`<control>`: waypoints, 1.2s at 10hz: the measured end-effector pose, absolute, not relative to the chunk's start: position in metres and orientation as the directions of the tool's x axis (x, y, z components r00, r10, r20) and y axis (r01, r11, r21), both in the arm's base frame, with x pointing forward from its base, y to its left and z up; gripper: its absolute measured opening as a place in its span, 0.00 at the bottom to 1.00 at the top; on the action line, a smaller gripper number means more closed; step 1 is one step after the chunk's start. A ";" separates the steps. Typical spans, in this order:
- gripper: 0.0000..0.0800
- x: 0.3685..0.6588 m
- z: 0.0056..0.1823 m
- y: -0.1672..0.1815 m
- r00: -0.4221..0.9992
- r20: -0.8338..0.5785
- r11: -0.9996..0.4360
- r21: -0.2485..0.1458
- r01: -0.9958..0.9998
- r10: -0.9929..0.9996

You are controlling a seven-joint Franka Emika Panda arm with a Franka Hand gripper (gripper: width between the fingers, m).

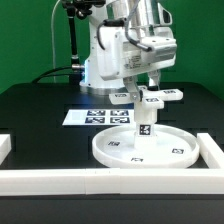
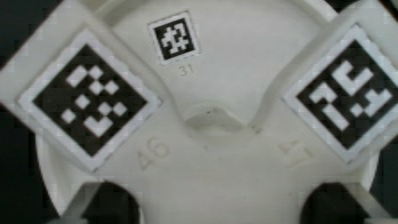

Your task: Assemble round table

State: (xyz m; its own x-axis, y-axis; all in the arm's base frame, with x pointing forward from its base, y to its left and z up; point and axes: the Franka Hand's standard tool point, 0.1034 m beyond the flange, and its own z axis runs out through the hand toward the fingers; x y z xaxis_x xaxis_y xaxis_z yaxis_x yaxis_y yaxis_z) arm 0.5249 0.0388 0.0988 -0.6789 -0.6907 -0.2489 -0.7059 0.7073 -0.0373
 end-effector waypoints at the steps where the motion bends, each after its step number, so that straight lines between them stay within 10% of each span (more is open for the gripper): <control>1: 0.56 0.525 0.099 0.039 -0.706 -0.265 0.740 -0.041 -0.672 -0.656; 10: 0.56 0.524 0.100 0.038 -0.796 -0.320 0.844 -0.018 -0.536 -0.513; 12: 0.78 0.527 0.115 0.044 -0.733 -0.329 0.776 0.003 -0.631 -0.595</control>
Offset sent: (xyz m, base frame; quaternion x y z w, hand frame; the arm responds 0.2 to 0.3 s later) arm -0.0034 0.0028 -0.0038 -0.0173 0.0019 0.2402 0.9706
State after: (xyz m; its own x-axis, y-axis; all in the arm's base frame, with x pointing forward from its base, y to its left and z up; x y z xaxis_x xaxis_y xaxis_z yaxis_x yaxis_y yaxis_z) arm 0.5274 0.0441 0.1149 -0.7331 -0.5953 -0.3288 -0.6312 0.7757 0.0029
